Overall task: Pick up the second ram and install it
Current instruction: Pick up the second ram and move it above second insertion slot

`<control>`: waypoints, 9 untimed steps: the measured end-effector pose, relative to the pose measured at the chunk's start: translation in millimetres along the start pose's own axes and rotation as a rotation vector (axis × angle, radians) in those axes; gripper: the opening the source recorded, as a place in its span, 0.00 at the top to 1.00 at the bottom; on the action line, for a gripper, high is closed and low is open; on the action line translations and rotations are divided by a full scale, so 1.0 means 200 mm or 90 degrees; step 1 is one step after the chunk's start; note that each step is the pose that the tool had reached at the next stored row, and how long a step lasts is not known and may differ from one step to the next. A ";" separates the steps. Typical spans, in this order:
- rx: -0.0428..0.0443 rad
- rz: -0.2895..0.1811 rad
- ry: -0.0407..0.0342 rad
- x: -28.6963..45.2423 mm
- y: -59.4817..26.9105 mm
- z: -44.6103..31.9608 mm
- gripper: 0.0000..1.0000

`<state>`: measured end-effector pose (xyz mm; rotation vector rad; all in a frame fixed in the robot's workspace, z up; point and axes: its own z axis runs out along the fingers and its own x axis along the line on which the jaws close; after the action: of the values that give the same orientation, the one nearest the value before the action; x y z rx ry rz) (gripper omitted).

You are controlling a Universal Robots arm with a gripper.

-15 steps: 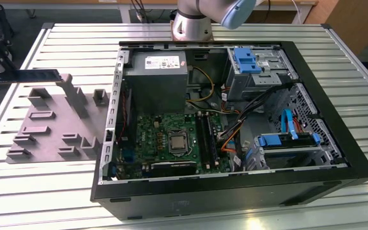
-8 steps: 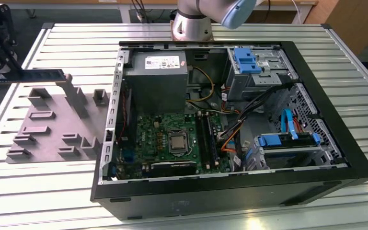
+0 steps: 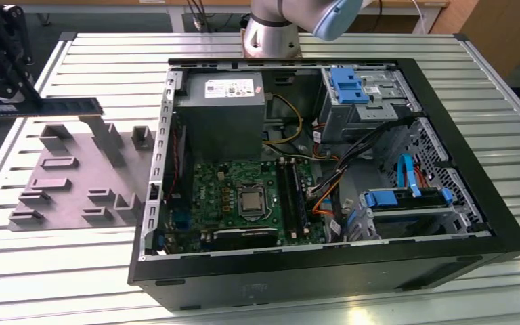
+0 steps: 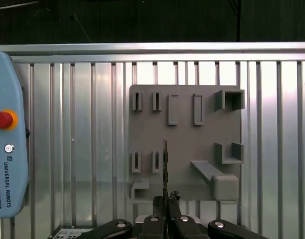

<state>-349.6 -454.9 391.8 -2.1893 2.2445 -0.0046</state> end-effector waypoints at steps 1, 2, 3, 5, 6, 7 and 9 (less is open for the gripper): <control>0.0000 0.000 0.0000 0.000 -0.006 0.000 0.86; 0.0000 0.000 0.0000 0.000 -0.011 0.000 0.86; 0.0000 0.000 0.0000 0.000 -0.017 0.000 0.86; 0.0001 0.000 0.0000 -0.001 -0.030 0.000 0.86; 0.0000 0.000 0.0000 -0.001 -0.036 0.000 0.86; 0.0000 0.000 0.0000 -0.001 -0.042 0.000 0.86; 0.0000 0.000 0.0000 -0.001 -0.055 0.000 0.86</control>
<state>-338.6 -454.9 391.8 -2.1892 2.2444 -0.0046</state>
